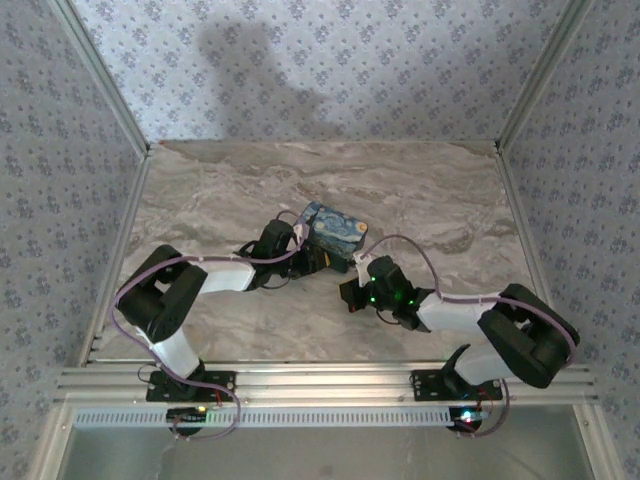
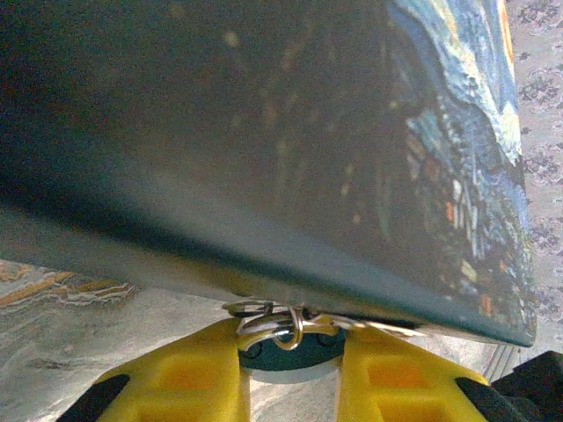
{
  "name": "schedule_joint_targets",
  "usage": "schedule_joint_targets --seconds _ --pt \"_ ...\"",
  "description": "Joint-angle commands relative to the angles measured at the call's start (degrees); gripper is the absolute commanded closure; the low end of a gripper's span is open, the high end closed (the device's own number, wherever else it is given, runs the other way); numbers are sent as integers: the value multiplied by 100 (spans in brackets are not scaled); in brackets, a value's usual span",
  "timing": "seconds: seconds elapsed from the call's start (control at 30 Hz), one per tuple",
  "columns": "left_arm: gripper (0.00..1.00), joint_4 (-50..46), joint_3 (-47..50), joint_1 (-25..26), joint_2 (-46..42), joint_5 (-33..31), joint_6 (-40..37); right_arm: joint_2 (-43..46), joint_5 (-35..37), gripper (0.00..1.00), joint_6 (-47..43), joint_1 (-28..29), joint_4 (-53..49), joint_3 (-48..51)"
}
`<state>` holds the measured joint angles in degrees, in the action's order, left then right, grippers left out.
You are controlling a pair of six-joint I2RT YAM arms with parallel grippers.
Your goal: Unlock the padlock with the key
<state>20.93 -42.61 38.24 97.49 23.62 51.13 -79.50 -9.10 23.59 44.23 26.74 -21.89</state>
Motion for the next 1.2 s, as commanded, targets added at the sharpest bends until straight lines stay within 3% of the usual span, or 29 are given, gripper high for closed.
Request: schedule_joint_targets --seconds 0.0,1.17 --pt "77 101 -160 1 -231 141 181 -127 364 100 293 66 423 9" --pt "77 30 -312 206 -141 20 213 -653 1042 100 1013 128 1044 -214"
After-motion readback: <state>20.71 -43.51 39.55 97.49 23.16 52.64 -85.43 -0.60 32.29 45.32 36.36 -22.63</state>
